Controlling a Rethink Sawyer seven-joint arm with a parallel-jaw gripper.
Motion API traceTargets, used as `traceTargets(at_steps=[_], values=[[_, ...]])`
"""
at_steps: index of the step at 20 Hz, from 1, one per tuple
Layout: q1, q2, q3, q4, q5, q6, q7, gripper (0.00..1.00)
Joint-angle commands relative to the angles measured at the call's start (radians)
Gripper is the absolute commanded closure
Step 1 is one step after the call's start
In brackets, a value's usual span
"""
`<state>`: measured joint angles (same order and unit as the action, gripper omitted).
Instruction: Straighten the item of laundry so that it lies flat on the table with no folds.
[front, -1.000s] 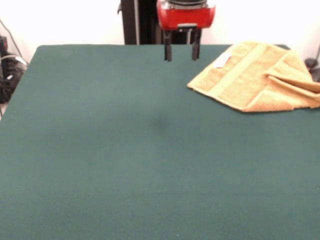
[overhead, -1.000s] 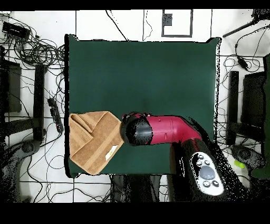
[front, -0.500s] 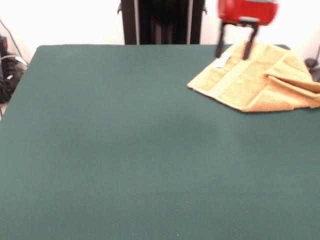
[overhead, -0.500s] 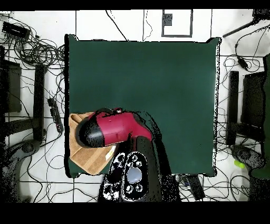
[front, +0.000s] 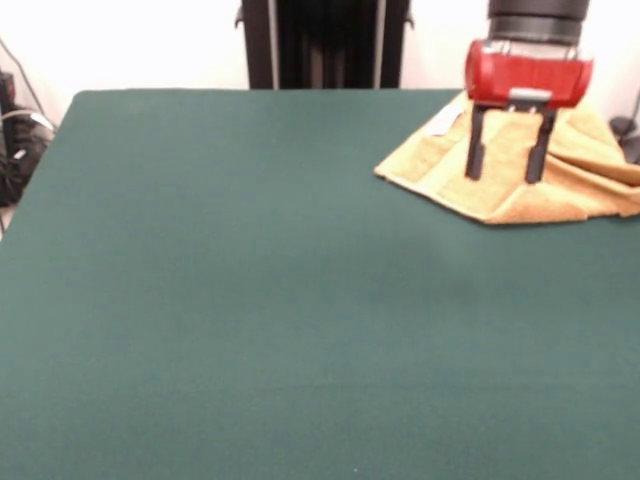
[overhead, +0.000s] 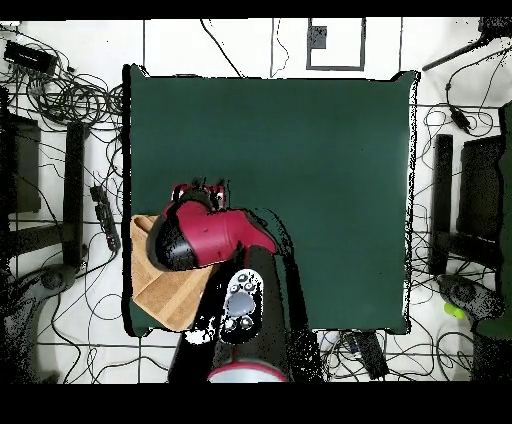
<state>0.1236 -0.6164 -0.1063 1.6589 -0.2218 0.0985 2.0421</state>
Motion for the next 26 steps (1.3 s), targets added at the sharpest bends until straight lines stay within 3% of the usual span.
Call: traceTargets(at_steps=[1, 5, 9, 18, 26], values=[[0.023, 0.096, -0.036, -0.121, 0.110, 0.106, 0.185, 0.00], [0.006, 0.131, 0.015, -0.156, 0.138, 0.122, 0.153, 0.00], [0.037, 0.139, -0.010, -0.151, 0.170, 0.126, 0.175, 0.00], [0.131, 0.033, -0.009, -0.049, 0.246, 0.209, 0.196, 0.00], [0.055, -0.115, 0.156, 0.228, 0.232, 0.117, 0.160, 0.00]])
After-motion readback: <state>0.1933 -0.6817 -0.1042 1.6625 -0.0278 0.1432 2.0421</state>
